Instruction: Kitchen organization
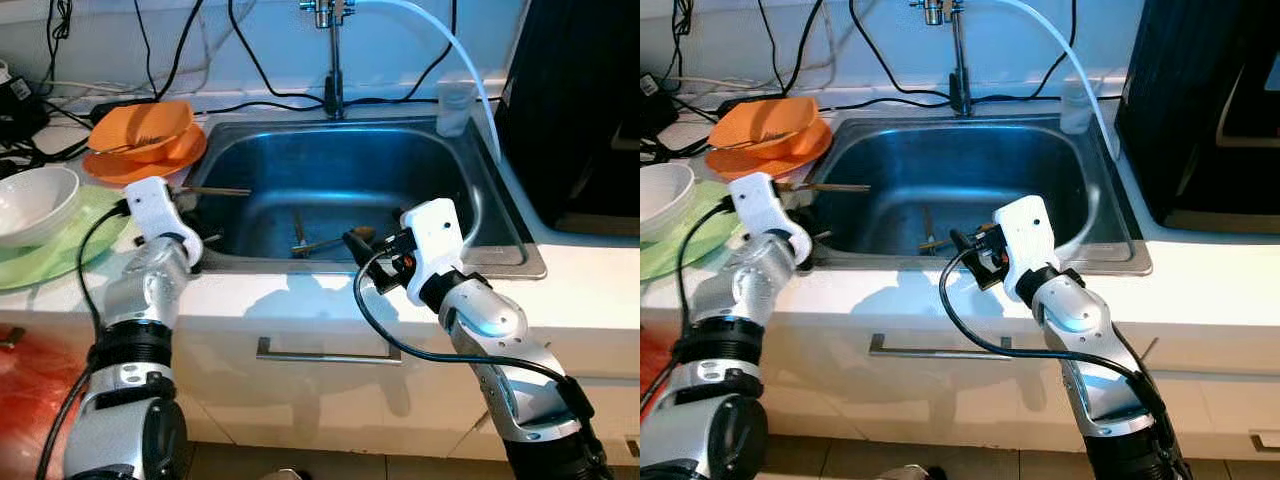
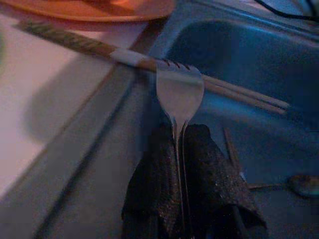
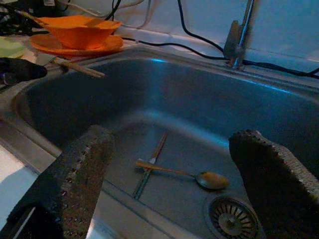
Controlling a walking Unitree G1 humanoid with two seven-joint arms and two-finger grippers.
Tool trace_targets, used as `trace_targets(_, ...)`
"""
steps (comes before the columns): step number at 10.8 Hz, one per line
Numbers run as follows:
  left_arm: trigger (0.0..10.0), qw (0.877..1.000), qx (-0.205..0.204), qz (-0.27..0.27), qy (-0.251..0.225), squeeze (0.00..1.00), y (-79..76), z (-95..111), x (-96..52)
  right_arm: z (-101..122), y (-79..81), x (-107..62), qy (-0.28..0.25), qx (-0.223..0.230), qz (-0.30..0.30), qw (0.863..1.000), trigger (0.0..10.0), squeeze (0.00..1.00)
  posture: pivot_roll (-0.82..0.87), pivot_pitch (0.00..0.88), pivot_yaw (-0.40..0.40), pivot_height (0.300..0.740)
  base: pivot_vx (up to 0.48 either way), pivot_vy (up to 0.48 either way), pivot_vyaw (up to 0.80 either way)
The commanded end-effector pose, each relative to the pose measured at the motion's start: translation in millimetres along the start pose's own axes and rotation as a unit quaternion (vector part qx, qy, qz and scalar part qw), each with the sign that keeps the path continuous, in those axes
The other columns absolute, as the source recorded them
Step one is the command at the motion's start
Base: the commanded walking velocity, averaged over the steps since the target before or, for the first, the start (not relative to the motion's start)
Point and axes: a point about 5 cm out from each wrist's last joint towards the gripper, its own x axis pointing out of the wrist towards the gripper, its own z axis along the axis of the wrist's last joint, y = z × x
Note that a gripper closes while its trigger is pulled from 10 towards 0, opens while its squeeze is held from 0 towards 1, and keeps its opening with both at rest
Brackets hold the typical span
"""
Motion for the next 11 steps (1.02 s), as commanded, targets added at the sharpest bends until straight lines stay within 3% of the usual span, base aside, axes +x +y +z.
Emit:
trace_targets(1, 0.0, 1.000, 0.014, -0.015, -0.005, 0.00, -6.2, -2, -1.9, 2, -0.8, 1.1, -0.006, 0.000, -0.002, 1.000, 10.0, 0.00, -0.04, 0.000, 0.111, 0.740, 0.000, 0.000, 0.00)
trace_targets(3, 0.0, 0.998, 0.029, -0.042, -0.032, 0.00, -22.0, 1, -5.6, 2, -1.6, 1.1, -0.006, 0.000, -0.003, 1.000, 10.0, 0.00, -0.04, 0.000, 0.111, 0.740, 0.000, 0.000, 0.00)
trace_targets(6, 0.0, 0.988, 0.068, -0.118, -0.070, 0.00, -59.0, -2, -16.2, 2, -2.6, 0.0, -0.005, 0.000, -0.005, 1.000, 10.0, 0.00, -0.05, 0.000, 0.108, 0.740, 0.000, 0.000, 0.00)
trace_targets(7, 0.0, 0.986, 0.073, -0.136, -0.068, 0.00, -68.5, -7, -16.5, 3, -1.9, -0.8, -0.004, 0.001, -0.001, 1.000, 10.0, 0.00, -0.06, 0.000, 0.108, 0.740, 0.000, 0.000, 0.00)
trace_targets(10, 0.0, 0.984, 0.074, -0.149, -0.065, 0.00, -75.4, -11, -16.0, 3, -1.0, -2.0, -0.003, 0.005, 0.004, 1.000, 10.0, 0.00, -0.07, 0.000, 0.110, 0.740, 0.000, 0.000, 0.00)
trace_targets(11, 0.0, 0.978, 0.081, -0.184, -0.050, 0.00, -98.3, -21, -9.1, 6, 7.1, -11.9, -0.004, 0.039, 0.046, 0.998, 10.0, 0.00, -0.13, 0.000, 0.132, 0.740, 0.000, 0.000, 0.00)
